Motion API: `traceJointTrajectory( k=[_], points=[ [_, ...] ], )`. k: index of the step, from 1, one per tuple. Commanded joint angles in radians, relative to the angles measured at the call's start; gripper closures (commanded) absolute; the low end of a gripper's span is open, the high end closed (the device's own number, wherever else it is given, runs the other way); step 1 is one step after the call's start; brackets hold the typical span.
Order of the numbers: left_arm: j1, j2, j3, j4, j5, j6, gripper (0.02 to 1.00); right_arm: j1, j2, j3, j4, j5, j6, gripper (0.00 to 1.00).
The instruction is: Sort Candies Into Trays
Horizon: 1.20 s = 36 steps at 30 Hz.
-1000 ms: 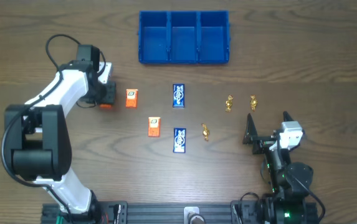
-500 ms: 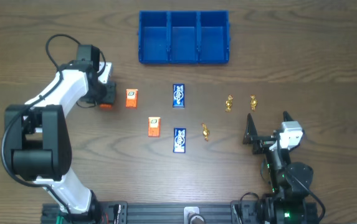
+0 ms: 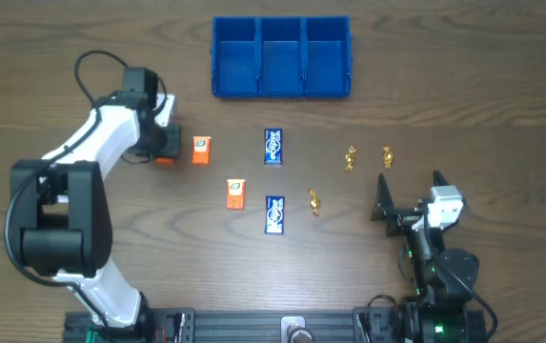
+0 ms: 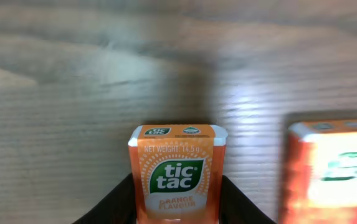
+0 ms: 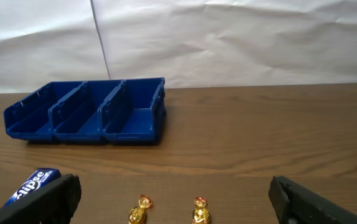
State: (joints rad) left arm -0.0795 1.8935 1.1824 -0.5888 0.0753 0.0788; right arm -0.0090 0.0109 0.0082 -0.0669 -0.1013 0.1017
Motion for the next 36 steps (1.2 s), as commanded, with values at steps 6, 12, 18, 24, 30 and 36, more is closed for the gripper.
traceJointTrajectory(
  k=[6,12,18,24,30,36],
  points=[
    [-0.185,-0.143,0.446,-0.105,-0.121,-0.101,0.974,0.000,-0.006,0.000,-0.007,-0.005,0.002,0.003],
    [-0.233,-0.085,0.606,-0.071,-0.139,-0.143,0.976,0.000,-0.006,0.000,-0.007,-0.005,0.002,0.003],
    [-0.257,0.148,0.813,-0.085,-0.138,-0.246,0.976,0.000,-0.006,0.000,-0.007,-0.005,0.002,0.003],
    [-0.277,0.413,1.109,-0.206,-0.107,-0.294,0.976,0.000,-0.006,0.000,-0.007,-0.005,0.002,0.003],
    [-0.274,0.460,1.119,-0.215,-0.101,-0.323,0.976,0.000,-0.006,0.000,-0.007,-0.005,0.002,0.003],
    [-0.274,0.461,1.118,-0.230,-0.135,-0.321,0.976,0.000,-0.006,0.000,-0.007,-0.005,0.002,0.003]
  ],
)
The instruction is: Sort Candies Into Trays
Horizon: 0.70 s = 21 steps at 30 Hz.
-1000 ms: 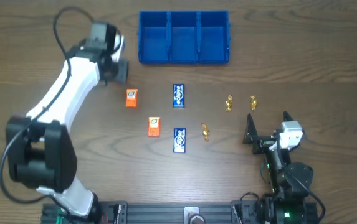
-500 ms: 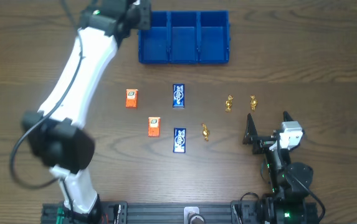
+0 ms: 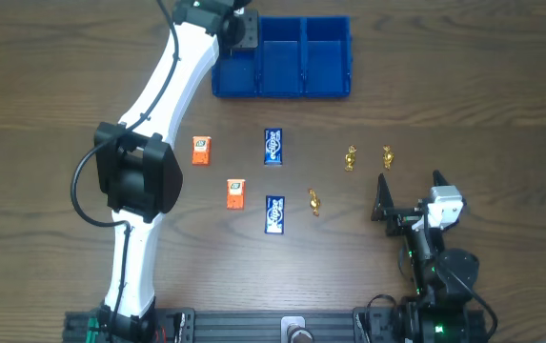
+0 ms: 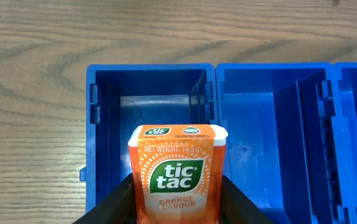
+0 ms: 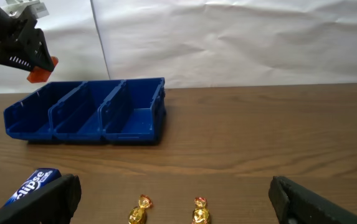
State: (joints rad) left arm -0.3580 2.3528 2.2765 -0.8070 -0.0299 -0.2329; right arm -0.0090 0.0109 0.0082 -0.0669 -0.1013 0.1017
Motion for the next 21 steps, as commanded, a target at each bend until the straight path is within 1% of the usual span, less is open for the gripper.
traceJointTrajectory(
  k=[1,3,4,5,8,10,11,14,15,18,21],
  points=[
    [0.004,0.002,0.024,-0.014,-0.030,-0.007,0.974,0.000,-0.006,0.000,-0.007,-0.005,0.002,0.003],
    [0.004,0.002,0.024,-0.026,-0.031,-0.006,0.952,0.000,-0.006,0.000,-0.007,-0.005,0.002,0.003],
    [0.004,0.002,0.024,-0.031,-0.033,-0.006,0.915,0.000,-0.006,0.000,-0.007,-0.005,0.002,0.003],
    [0.004,0.002,0.024,-0.032,-0.033,0.002,0.875,0.000,-0.006,0.000,-0.007,-0.005,0.002,0.003],
    [0.004,0.002,0.024,-0.035,-0.033,0.022,0.702,0.000,-0.006,0.000,-0.007,-0.005,0.002,0.003],
    [0.006,0.002,0.024,-0.035,-0.037,0.027,0.542,0.000,-0.006,0.000,-0.007,-0.005,0.002,0.003],
    [0.007,0.002,0.024,-0.035,-0.037,0.028,0.400,0.000,-0.006,0.000,-0.007,-0.005,0.002,0.003],
    [0.010,-0.035,0.024,-0.036,-0.049,0.032,0.150,0.000,-0.006,0.000,-0.007,-0.005,0.002,0.003],
    [0.011,-0.063,0.024,-0.041,-0.050,0.042,0.123,0.000,-0.006,0.000,-0.007,-0.005,0.002,0.003],
    [0.010,-0.160,0.011,-0.074,-0.103,0.046,0.121,0.000,-0.006,0.000,-0.007,-0.005,0.002,0.003],
    [0.003,-0.324,-0.116,-0.061,-0.119,0.036,0.123,0.000,-0.006,0.000,-0.007,-0.005,0.002,0.003]
  ],
)
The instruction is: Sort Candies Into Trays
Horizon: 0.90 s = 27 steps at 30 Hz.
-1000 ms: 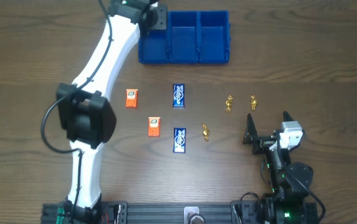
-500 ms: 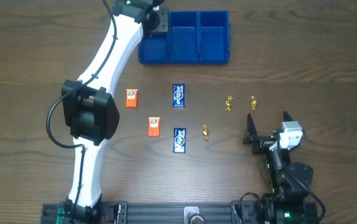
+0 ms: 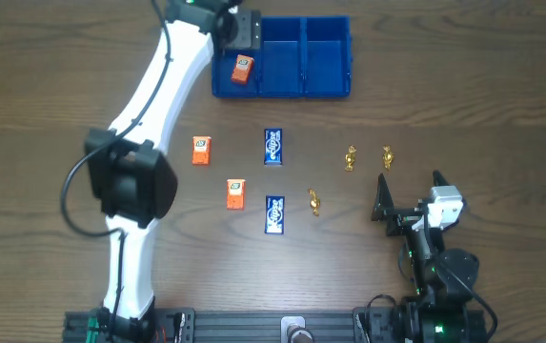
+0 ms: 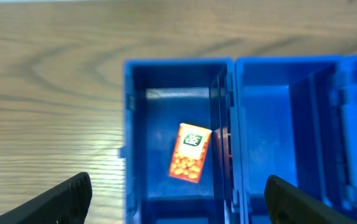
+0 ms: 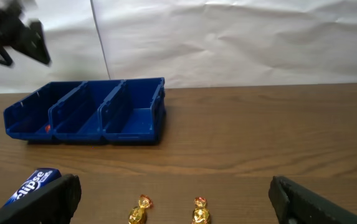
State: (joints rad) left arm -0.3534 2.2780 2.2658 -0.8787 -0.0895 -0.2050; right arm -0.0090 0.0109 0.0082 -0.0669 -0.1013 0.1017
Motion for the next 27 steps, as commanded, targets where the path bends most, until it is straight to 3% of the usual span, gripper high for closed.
traceJointTrajectory(
  k=[1,2,3,7,12,27],
  points=[
    [-0.001,-0.326,-0.196,0.034,-0.051,-0.003,0.121,0.000,-0.006,0.000,-0.007,-0.005,0.002,0.003],
    [-0.001,-0.405,-0.304,0.064,-0.025,-0.013,0.104,0.000,-0.006,0.000,-0.007,-0.005,0.002,0.003],
    [-0.001,-0.497,-0.446,0.105,0.010,-0.027,0.018,0.000,-0.006,0.000,-0.007,-0.005,0.002,0.003],
    [-0.028,-0.666,-0.818,0.183,0.034,-0.093,0.020,0.000,-0.006,0.000,-0.007,-0.005,0.002,0.003],
    [-0.033,-0.673,-1.125,0.280,0.053,-0.140,0.023,0.000,-0.006,0.000,-0.007,-0.005,0.002,0.003],
    [0.028,-0.470,-1.201,0.404,0.064,-0.139,0.027,0.000,-0.006,0.000,-0.007,-0.005,0.002,0.003]
  ],
)
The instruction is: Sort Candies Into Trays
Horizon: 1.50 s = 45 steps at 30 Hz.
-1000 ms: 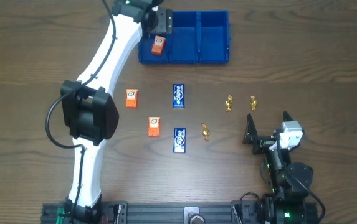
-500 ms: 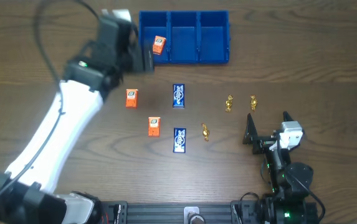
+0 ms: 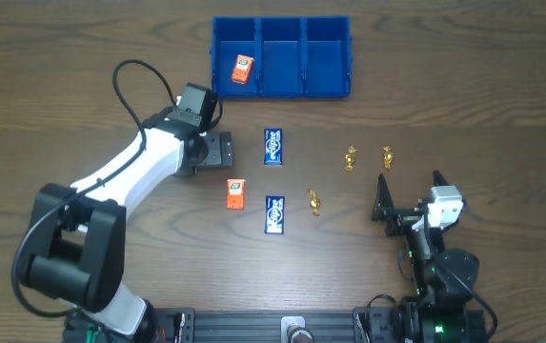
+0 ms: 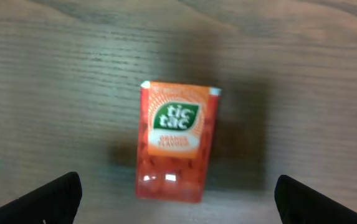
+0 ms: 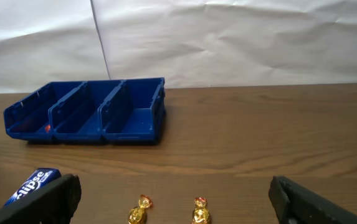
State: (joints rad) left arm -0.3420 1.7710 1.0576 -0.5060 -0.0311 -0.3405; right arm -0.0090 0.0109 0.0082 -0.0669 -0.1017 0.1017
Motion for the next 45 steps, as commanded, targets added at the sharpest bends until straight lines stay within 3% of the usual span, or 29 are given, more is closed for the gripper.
traceJointTrajectory(
  k=[1,15,25,30,36,45],
  points=[
    [0.016,0.048,0.007,0.042,0.006,-0.003,0.062,0.000,-0.006,0.000,-0.007,-0.005,0.002,0.003],
    [0.035,0.073,0.007,0.085,0.002,0.034,0.242,0.000,-0.006,0.000,-0.007,-0.005,0.002,0.003],
    [0.036,0.102,0.007,0.100,0.010,0.056,0.261,0.000,-0.006,0.000,-0.007,-0.005,0.002,0.003],
    [0.036,0.103,0.007,0.109,0.018,0.064,0.373,0.000,-0.006,0.000,-0.007,-0.005,0.002,0.003],
    [0.036,0.103,0.007,0.112,0.022,0.064,0.612,0.000,-0.006,0.000,-0.007,-0.005,0.002,0.003],
    [0.036,0.103,0.007,0.119,0.025,0.064,0.689,0.000,-0.006,0.000,-0.007,-0.005,0.002,0.003]
  ],
)
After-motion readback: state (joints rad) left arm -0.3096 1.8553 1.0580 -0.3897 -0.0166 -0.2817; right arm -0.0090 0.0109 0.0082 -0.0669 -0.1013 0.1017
